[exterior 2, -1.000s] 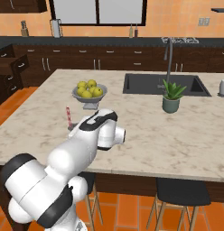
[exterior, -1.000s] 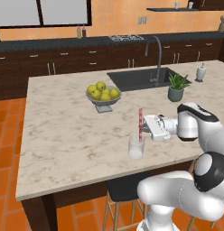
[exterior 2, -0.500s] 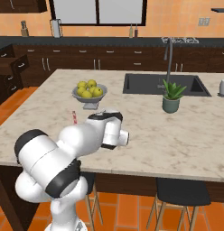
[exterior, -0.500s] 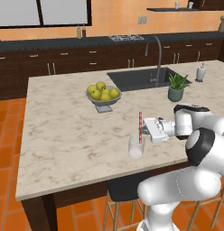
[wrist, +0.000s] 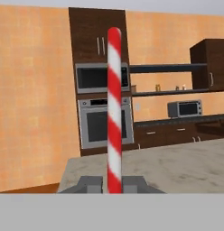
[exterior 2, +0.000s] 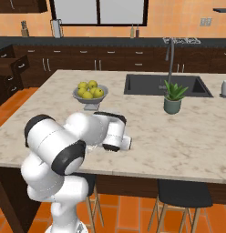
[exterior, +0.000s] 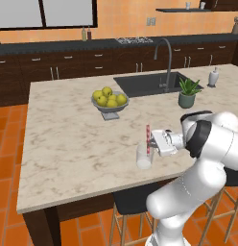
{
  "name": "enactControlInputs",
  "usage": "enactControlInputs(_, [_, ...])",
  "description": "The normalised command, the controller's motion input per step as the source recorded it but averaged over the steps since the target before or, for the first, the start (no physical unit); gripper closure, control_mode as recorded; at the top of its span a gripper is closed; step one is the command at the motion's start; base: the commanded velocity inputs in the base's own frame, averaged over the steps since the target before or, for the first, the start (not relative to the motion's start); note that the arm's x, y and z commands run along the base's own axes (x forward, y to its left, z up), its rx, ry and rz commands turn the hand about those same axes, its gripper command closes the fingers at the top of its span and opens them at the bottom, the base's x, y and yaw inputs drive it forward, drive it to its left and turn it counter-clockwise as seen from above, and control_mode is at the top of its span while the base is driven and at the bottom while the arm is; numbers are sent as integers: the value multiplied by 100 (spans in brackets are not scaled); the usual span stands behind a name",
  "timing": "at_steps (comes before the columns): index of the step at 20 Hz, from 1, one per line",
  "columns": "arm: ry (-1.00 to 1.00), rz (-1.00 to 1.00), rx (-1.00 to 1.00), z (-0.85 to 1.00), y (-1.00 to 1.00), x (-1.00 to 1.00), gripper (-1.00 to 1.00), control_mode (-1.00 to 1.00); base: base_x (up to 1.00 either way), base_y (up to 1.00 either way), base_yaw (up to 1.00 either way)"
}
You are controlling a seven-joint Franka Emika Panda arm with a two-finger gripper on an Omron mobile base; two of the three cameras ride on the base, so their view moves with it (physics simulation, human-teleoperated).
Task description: Take a straw from the drawer in front and place it inside the glass cup on the dining counter.
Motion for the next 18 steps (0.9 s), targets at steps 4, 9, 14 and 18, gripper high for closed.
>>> enactControlInputs(4, [0,0,0,-21,0,7,100,-100,0,0,0])
enactControlInputs(9, [0,0,-2,-15,0,1,-100,-100,0,0,0])
enactControlInputs(14, [-6,0,-1,4,0,-1,-100,-100,0,0,0])
enactControlInputs(18, [-18,0,-1,55,0,-19,-100,-100,0,0,0])
